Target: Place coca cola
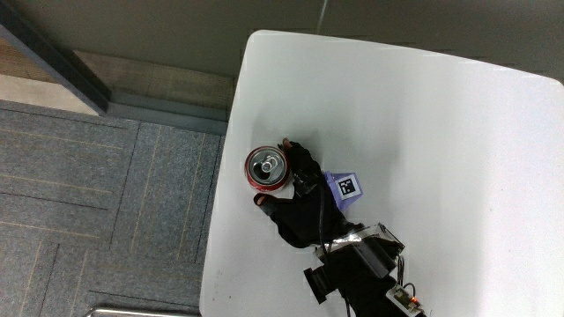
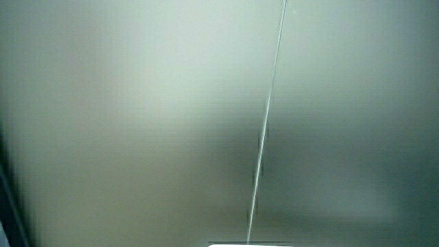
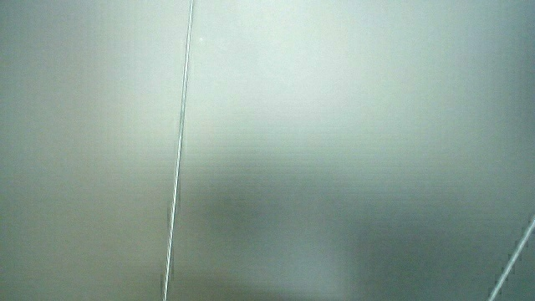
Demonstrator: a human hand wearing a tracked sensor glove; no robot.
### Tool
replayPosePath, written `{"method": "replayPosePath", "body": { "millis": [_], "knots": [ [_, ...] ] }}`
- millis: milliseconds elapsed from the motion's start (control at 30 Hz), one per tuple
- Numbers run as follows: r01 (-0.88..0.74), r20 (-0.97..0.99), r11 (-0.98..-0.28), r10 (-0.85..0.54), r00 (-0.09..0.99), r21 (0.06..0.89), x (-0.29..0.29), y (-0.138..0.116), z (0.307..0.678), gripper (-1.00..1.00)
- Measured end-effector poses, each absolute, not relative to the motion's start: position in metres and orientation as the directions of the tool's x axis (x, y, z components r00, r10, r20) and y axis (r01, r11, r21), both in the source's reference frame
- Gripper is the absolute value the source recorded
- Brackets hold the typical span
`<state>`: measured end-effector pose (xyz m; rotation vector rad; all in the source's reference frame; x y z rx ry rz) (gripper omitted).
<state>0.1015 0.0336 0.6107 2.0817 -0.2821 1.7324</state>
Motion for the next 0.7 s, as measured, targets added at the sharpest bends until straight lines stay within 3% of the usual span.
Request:
{"method": "replayPosePath", "body": {
  "millis": [167,200,233,300,433,467,500,533,600,633,667,700],
  "knots": [
    [-0.407,0.973,-0.891,0.132,0.189,0.200,0.100,0.036,0.609,-0.95],
    [-0.399,0.964,-0.889,0.144,0.225,0.225,0.101,0.037,0.611,-1.00],
    [-0.410,0.977,-0.892,0.130,0.169,0.189,0.100,0.036,0.609,-1.00],
    [-0.404,0.959,-0.885,0.138,0.248,0.232,0.102,0.037,0.612,-1.00],
    [-0.433,0.974,-0.881,0.116,0.195,0.191,0.101,0.038,0.607,-1.00],
    [-0.426,0.928,-0.895,-0.037,0.370,0.134,0.108,0.038,0.622,-1.00],
    [-0.400,0.942,-0.873,0.170,0.289,0.280,0.107,0.041,0.606,-1.00],
    [-0.387,0.929,-0.857,0.242,0.280,0.340,0.107,0.044,0.595,-1.00],
    [-0.394,0.944,-0.875,0.178,0.277,0.280,0.113,0.045,0.599,-1.00],
    [-0.382,0.927,-0.862,0.227,0.299,0.334,0.115,0.047,0.594,-1.00],
    [-0.409,0.907,-0.903,-0.060,0.416,0.128,0.122,0.044,0.601,-1.00],
    [-0.410,0.927,-0.897,-0.002,0.376,0.165,0.124,0.045,0.600,-1.00]
  ]
}}
